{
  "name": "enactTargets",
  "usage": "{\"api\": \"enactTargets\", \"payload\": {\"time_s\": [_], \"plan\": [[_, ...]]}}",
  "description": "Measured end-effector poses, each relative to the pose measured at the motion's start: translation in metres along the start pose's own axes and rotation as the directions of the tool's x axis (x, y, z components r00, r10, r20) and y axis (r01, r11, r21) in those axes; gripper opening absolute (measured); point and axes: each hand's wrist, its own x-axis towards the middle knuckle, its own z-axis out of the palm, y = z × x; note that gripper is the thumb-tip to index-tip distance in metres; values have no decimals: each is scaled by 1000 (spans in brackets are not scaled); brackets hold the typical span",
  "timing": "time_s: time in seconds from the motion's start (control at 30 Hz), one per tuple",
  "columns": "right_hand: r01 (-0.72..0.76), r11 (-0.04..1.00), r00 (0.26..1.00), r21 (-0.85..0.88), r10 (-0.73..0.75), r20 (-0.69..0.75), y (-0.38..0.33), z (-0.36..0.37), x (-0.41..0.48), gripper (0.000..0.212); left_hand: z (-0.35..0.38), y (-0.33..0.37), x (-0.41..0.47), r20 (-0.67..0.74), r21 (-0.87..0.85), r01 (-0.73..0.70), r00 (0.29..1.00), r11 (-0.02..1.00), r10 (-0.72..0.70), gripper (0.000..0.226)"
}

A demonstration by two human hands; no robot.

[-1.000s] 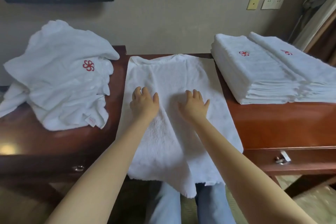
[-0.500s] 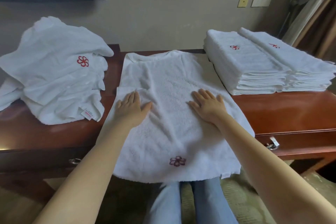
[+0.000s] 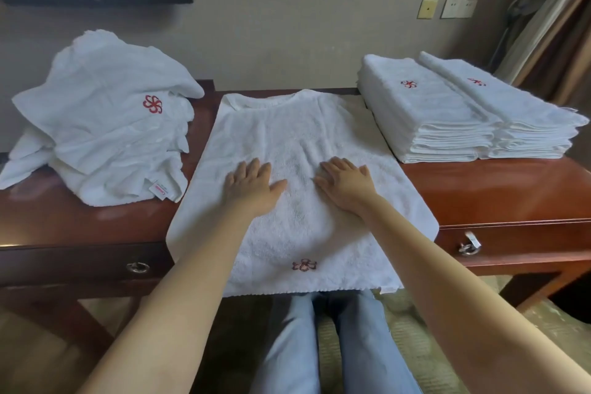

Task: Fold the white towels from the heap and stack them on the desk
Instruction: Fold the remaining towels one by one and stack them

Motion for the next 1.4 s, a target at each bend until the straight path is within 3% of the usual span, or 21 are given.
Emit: {"api": "enactTargets", "payload": {"time_s": [0.27, 0.53, 0.8, 0.93, 1.1, 1.3, 1.4], "plan": [[-60, 998, 997, 12, 59, 53, 1, -13, 1, 52, -15, 1, -12, 61, -12, 26, 998, 1000, -25, 73], [-56, 986, 998, 157, 58, -7, 3, -46, 59, 53, -63, 5, 54, -142, -154, 30, 988, 988, -52, 57], [-83, 984, 996, 159, 79, 30, 27, -45, 171, 41, -75, -8, 161, -210, -320, 64, 968, 945, -137, 45], [-75, 988, 997, 133, 73, 15, 43, -33, 235, 40, -70, -14, 216, -196, -286, 93, 969, 954, -153, 43], [-81, 990, 997, 117, 81, 1, 66, -15, 299, 41, -51, -20, 269, -336, -195, 68, 933, 978, -132, 36], [-150, 987, 989, 62, 150, -6, 88, -3, 352, 39, -27, -25, 305, -305, -122, 85, 945, 989, -119, 37], [-187, 982, 982, 22, 187, 31, 93, 3, 365, 36, -17, -29, 311, -354, -120, 79, 928, 990, -117, 39]]}}
